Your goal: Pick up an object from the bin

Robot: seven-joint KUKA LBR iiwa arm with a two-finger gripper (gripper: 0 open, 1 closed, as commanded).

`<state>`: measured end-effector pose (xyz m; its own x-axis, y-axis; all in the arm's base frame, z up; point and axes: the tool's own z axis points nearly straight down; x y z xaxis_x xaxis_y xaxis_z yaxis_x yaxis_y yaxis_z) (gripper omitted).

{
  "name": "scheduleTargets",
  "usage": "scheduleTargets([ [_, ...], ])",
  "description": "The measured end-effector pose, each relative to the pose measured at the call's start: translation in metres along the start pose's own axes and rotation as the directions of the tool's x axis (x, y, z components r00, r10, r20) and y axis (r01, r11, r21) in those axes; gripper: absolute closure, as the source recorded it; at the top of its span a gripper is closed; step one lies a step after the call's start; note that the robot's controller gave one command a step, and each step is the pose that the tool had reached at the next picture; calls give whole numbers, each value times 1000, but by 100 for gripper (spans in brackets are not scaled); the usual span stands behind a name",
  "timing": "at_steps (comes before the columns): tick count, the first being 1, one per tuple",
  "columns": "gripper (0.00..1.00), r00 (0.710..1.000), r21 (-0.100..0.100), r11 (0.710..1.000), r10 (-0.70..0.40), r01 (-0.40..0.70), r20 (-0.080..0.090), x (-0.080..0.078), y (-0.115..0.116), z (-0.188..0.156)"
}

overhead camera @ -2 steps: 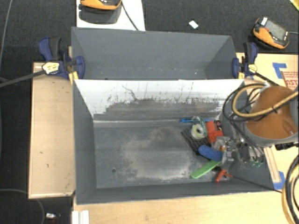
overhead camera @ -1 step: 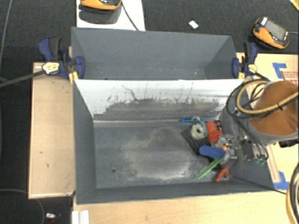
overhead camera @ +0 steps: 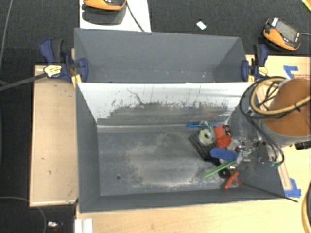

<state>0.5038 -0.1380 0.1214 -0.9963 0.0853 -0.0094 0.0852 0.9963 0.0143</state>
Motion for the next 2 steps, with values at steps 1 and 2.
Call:
scheduleTargets([
  [1,100,1000,1,1000,0,0,1,0,0,-19],
  [2,100,1000,1,1000,0,0,-3,1,0,-48],
])
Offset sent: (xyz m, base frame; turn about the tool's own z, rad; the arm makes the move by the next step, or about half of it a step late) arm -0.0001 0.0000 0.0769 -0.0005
